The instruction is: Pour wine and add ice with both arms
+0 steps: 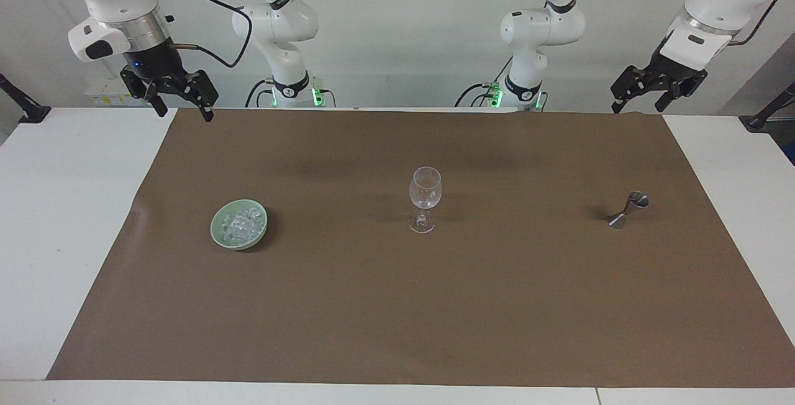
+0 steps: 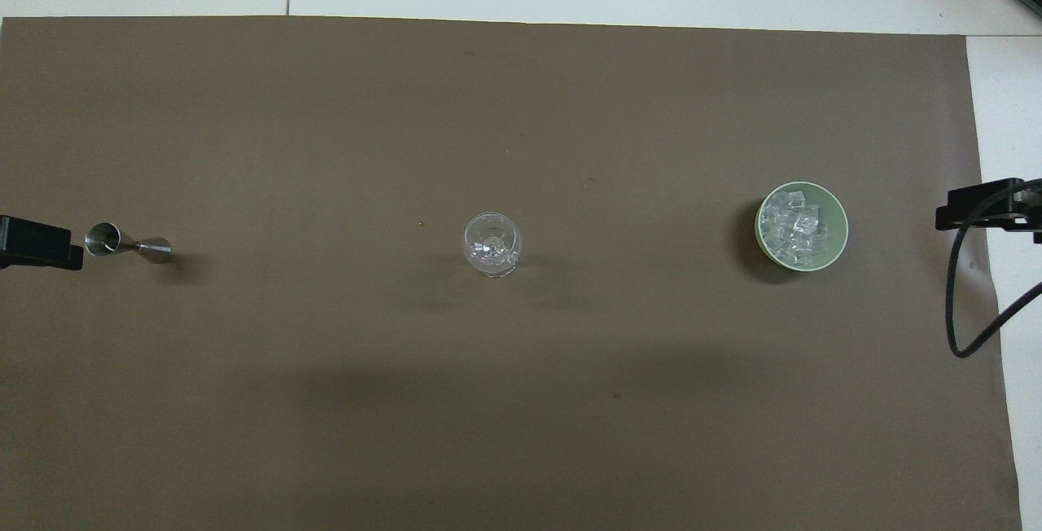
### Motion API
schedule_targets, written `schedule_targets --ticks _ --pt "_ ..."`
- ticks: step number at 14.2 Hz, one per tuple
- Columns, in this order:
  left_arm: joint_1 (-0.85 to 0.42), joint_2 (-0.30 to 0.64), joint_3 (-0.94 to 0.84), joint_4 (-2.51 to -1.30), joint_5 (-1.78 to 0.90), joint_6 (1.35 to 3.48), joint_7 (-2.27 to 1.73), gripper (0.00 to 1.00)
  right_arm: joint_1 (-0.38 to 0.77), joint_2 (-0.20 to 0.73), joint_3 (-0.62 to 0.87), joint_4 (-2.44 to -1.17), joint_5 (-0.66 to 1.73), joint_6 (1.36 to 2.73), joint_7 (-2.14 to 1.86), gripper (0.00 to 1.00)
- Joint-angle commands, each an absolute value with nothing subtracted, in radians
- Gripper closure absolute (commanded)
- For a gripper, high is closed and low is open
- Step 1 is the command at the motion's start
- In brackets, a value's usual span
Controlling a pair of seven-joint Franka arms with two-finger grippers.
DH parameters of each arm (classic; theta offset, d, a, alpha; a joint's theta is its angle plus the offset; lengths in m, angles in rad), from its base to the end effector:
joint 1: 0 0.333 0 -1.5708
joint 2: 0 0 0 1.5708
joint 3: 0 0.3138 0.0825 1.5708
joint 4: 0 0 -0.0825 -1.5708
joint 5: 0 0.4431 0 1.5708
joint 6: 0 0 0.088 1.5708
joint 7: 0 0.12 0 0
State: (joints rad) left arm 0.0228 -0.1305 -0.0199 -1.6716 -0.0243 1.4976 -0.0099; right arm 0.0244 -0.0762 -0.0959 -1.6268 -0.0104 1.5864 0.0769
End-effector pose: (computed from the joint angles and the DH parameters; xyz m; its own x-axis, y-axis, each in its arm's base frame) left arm 0.5641 -0.0021 0.6268 0.9990 0.0113 -0.0437 0.0122 -0.9997 0.0213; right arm 0.5903 -0.0455 0.6266 0.9884 -0.1476 0.0356 -0.1477 -0.9890 0.0004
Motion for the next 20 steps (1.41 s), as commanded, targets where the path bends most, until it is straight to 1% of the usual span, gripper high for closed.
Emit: schedule_targets --ticks 1,6,13,15,17,20 --pt "0.031 -0.156 -0.026 -1.698 -0.015 1.493 0.005 0.0 0.023 -0.106 -0.092 -1.658 0.0 1.577 0.052 0.0" --pt "0.037 -0.158 -0.026 -1.69 -0.015 1.494 -0.009 0.0 0.021 -0.104 -0.081 -1.655 0.0 1.58 0.052 0.0" --pt "0.023 -0.17 -0.038 -1.686 -0.023 1.49 -0.239 0.0 0.021 -0.112 -0.08 -1.667 0.0 1.571 0.049 0.0" --pt "0.025 -0.172 -0.038 -1.686 -0.038 1.489 -0.293 0.0 0.021 -0.124 -0.08 -1.692 0.0 1.575 0.029 0.0" --pt "0.041 -0.172 -0.025 -1.687 -0.109 1.489 -0.319 0.0 0.021 -0.13 -0.08 -1.703 0.0 1.575 0.029 0.0" --pt "0.086 -0.173 -0.023 -1.692 -0.146 1.493 -0.362 0.0 0.021 -0.132 -0.08 -1.704 0.0 1.574 0.029 0.0"
